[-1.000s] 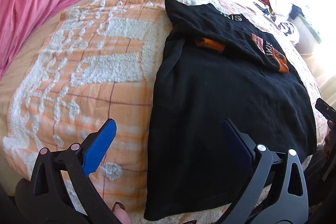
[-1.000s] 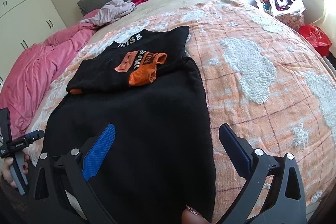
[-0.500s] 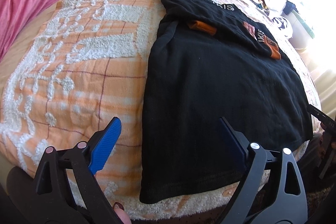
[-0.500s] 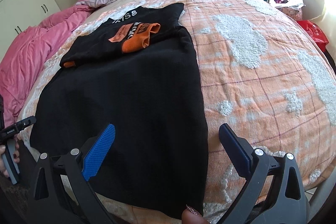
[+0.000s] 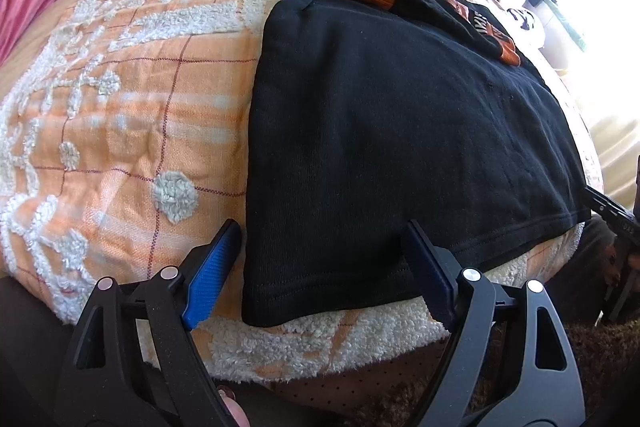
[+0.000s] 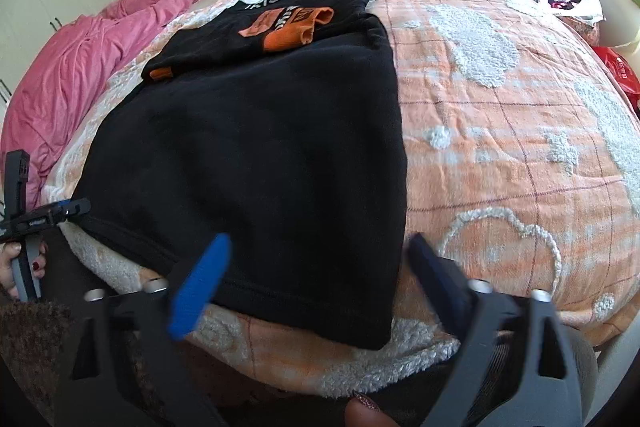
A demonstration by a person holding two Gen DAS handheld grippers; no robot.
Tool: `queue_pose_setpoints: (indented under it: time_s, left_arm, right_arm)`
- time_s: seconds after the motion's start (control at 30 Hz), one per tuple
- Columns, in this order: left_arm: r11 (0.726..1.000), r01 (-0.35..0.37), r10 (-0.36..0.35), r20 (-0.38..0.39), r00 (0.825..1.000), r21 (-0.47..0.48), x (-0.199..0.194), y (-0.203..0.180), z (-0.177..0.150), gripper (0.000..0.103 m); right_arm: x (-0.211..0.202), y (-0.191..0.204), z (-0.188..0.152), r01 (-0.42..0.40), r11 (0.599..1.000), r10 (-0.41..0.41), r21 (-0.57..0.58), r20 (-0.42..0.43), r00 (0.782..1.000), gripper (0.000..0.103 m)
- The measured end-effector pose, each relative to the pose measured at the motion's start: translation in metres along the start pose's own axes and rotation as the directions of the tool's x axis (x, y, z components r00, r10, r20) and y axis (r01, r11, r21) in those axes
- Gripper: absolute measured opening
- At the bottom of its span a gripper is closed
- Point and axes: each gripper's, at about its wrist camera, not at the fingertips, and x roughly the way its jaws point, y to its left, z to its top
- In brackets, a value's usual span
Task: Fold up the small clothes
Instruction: 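Close both tools on the sweatshirt hem, then lift the hem with both tools and fold it over toward the collar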
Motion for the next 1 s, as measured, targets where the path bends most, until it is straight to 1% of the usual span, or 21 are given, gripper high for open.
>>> queue_pose_setpoints:
  time_s: [0.03,0.1,0.17,0.3,0.47,0.5,0.53,0.57,0.6,0.63,0.7,0.8,0.87,0.9,0.93,0.97,1.0]
  left_arm:
    - [1.0,0.0,0.0,0.001,1.0,0.001,0.0,0.0,-0.001,0.074]
    - [1.0,0.003,-0.003,0.005,1.0,-0.002,0.001,0.002,-0.003,0.074]
    - [1.0,0.006,-0.006,0.007,1.0,-0.002,0.0,0.003,-0.004,0.074]
    - [1.0,0.018,-0.018,0.007,1.0,-0.008,-0.002,0.004,-0.004,0.074]
    - [0.999,0.037,-0.037,0.008,0.999,-0.022,-0.005,0.008,-0.008,0.074]
    - [0.999,0.038,-0.038,0.009,0.999,-0.02,-0.005,0.008,-0.008,0.073]
    - [0.999,0.034,-0.034,0.013,0.999,-0.021,-0.005,0.008,-0.008,0.066]
    - [0.999,0.032,-0.032,0.017,0.999,-0.026,-0.006,0.01,-0.009,0.062]
    - [0.999,0.039,-0.039,0.02,0.999,-0.033,-0.007,0.012,-0.009,0.057]
    - [0.998,0.05,-0.049,0.024,0.999,-0.043,-0.008,0.014,-0.008,0.048]
    - [0.996,0.07,-0.068,0.028,0.997,-0.057,-0.011,0.017,-0.008,0.039]
    - [0.993,0.098,-0.096,0.028,0.995,-0.072,-0.01,0.022,-0.008,0.039]
    - [0.989,0.116,-0.114,0.034,0.993,-0.09,-0.01,0.026,-0.009,0.036]
    - [0.988,0.121,-0.118,0.039,0.992,-0.1,-0.01,0.027,-0.009,0.029]
    - [0.985,0.132,-0.127,0.047,0.991,-0.114,-0.012,0.03,-0.009,0.019]
    - [0.978,0.158,-0.152,0.055,0.987,-0.137,-0.013,0.033,-0.008,0.014]
    - [0.973,0.172,-0.164,0.062,0.984,-0.154,-0.015,0.035,-0.008,0.011]
  right_arm:
    - [-0.001,0.001,-0.002,0.001,1.0,-0.001,-0.01,-0.002,1.0,0.071]
    - [-0.001,0.001,-0.005,0.006,1.0,-0.007,-0.015,-0.013,1.0,0.06]
    - [-0.001,-0.002,-0.007,0.015,1.0,-0.016,-0.015,-0.016,1.0,0.053]
    - [0.005,-0.013,-0.006,-0.014,0.999,0.016,0.037,-0.054,0.998,0.052]
    - [0.006,-0.011,-0.006,-0.007,1.0,0.009,0.027,-0.064,0.998,0.052]
    - [0.005,-0.012,-0.007,-0.007,1.0,0.009,0.03,-0.061,0.998,0.045]
    - [0.004,-0.014,-0.008,-0.003,0.999,0.005,0.033,-0.054,0.999,0.039]
    - [0.002,-0.015,-0.009,-0.007,0.999,0.008,0.037,-0.043,0.999,0.026]
    - [-0.001,-0.015,-0.011,-0.028,0.999,0.029,0.038,-0.028,0.999,0.014]
    - [-0.002,-0.014,-0.012,-0.038,0.999,0.038,0.033,-0.017,0.999,0.011]
    - [-0.006,-0.009,-0.014,-0.03,1.0,0.03,0.008,0.007,1.0,0.009]
    - [-0.014,-0.007,-0.012,-0.066,0.998,0.066,-0.009,0.053,0.996,0.009]
    - [-0.02,-0.008,-0.01,-0.096,0.995,0.096,-0.003,0.093,0.991,0.008]
    - [-0.025,-0.011,-0.009,-0.113,0.994,0.112,0.006,0.116,0.987,0.008]
    - [-0.028,-0.012,-0.007,-0.125,0.992,0.121,0.014,0.135,0.983,0.008]
    - [-0.031,-0.014,-0.005,-0.13,0.991,0.125,0.02,0.154,0.98,0.008]
    - [-0.035,-0.015,-0.003,-0.131,0.991,0.125,0.024,0.175,0.977,0.008]
